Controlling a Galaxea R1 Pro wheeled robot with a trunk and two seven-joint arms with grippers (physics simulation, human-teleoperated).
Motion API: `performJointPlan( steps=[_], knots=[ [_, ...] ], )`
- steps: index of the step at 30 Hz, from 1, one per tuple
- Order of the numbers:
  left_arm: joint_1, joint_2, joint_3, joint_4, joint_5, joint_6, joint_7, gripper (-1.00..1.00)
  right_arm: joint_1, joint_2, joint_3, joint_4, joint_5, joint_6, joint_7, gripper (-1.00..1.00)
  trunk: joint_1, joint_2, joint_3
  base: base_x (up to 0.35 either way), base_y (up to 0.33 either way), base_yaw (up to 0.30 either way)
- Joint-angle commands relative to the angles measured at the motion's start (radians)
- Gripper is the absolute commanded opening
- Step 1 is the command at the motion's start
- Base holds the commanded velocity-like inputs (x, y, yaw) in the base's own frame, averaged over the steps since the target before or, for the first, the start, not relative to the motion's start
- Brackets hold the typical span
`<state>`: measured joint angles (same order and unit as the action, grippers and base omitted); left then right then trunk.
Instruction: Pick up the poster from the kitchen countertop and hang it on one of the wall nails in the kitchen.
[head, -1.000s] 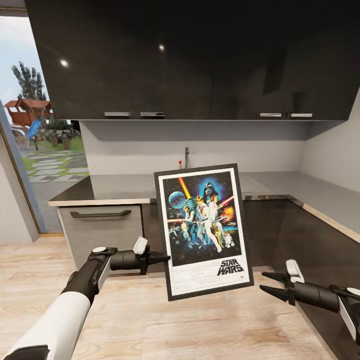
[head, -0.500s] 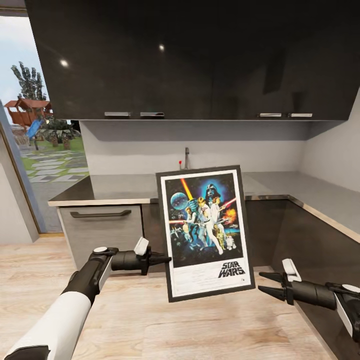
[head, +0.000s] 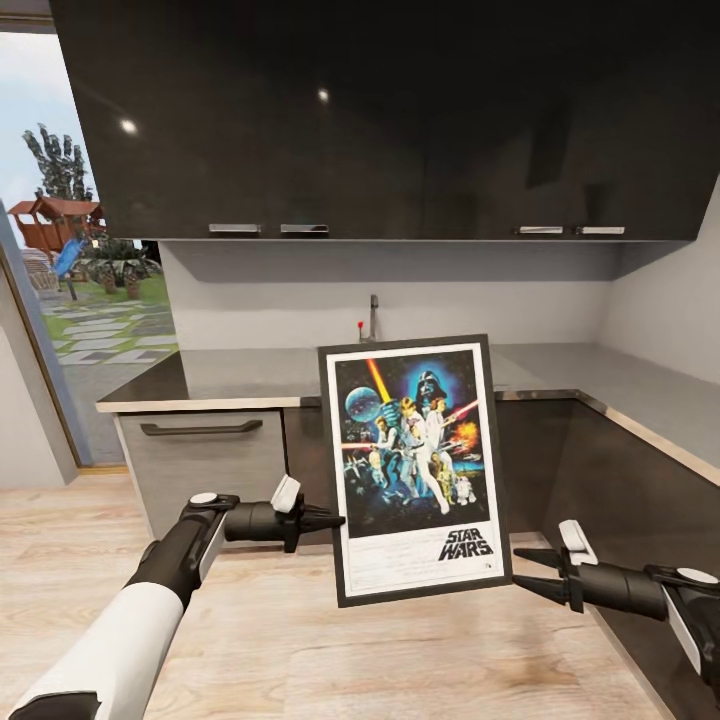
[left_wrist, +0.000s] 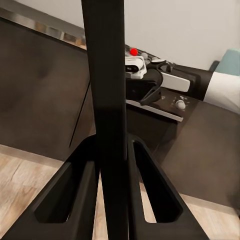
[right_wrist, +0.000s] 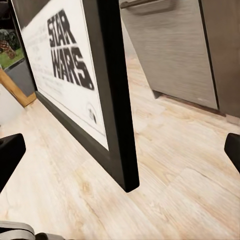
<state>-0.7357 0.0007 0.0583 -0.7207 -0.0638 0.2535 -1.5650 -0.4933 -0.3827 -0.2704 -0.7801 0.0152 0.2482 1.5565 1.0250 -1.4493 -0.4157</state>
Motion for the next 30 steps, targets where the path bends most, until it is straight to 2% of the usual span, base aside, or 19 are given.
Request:
performJointPlan(
  steps=[1,17,24,30],
  knots=[
    [-0.001,-0.001,0.003,-0.001,-0.007,0.007,-0.006,-1.0,-0.001,0.0,-0.001,0.0,0.002,0.011,0.004,1.0,0.0,-0.001,-0.001,0.0,0.0,0.0],
    [-0.001,-0.001,0.003,-0.004,-0.005,0.007,-0.006,-1.0,-0.001,0.01,0.0,0.004,0.002,0.001,0.0,1.0,0.0,-0.001,-0.001,0.0,0.0,0.0],
    [0.029,0.039,0.041,0.036,-0.01,-0.018,-0.006,-1.0,-0.038,0.043,-0.039,0.006,-0.013,-0.006,-0.039,1.0,0.0,-0.001,-0.001,0.0,0.0,0.0],
    [0.029,0.039,0.074,0.07,-0.01,-0.018,-0.006,-1.0,-0.038,0.043,-0.039,0.006,-0.013,-0.006,-0.052,1.0,0.0,-0.001,-0.001,0.0,0.0,0.0]
  ],
)
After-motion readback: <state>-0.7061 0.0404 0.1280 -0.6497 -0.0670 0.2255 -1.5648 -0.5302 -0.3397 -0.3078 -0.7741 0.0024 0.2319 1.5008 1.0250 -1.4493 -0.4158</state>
